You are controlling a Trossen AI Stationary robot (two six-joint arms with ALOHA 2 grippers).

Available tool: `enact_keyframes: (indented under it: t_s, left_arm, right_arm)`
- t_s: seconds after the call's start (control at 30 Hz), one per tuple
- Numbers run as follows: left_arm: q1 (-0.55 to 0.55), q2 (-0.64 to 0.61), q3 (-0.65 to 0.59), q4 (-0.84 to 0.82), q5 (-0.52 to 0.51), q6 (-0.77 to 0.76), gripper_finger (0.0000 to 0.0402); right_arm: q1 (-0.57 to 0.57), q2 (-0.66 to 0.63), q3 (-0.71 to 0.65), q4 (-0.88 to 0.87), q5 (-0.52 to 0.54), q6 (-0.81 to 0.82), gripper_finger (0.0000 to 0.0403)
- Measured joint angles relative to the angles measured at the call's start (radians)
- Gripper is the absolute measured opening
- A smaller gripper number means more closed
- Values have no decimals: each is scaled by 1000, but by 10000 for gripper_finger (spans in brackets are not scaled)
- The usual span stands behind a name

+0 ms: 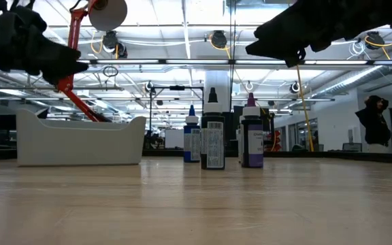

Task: Pick & Place food coloring
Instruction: Put the big purple coloring bottle into the gray container

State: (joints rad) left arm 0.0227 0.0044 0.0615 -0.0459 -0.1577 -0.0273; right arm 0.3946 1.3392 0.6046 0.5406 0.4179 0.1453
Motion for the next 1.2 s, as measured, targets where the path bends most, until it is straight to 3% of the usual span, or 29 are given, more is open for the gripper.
enact_keyframes:
  t_s: [0.27, 0.47, 0.57, 0.67, 0.77, 0.87, 0.97, 1.2]
  left_arm:
    - [-1, 15, -52, 114, 84, 36, 257]
    - [0, 15, -51, 122, 78, 46, 257]
    - [0, 15, -51, 120, 78, 46, 257]
    - [0, 15, -51, 120, 78, 46, 257]
    - [0, 15, -51, 120, 78, 46, 257]
    - [0, 15, -51, 120, 78, 46, 257]
    - [0, 15, -51, 119, 78, 46, 257]
    - [0, 15, -51, 120, 78, 46, 257]
  right_arm:
    - [0, 0, -30, 40, 0, 1, 196]
    - [-1, 0, -29, 20, 35, -21, 196]
    - [-10, 0, 3, -50, 124, -87, 199]
    - [-50, 0, 92, -247, 134, -76, 212]
    - [-108, 2, 197, -491, 117, 9, 227]
    - [-174, 17, 249, -664, 30, 103, 235]
    - [-223, 26, 251, -697, -54, 154, 237]
    - [-277, 53, 251, -719, -118, 188, 237]
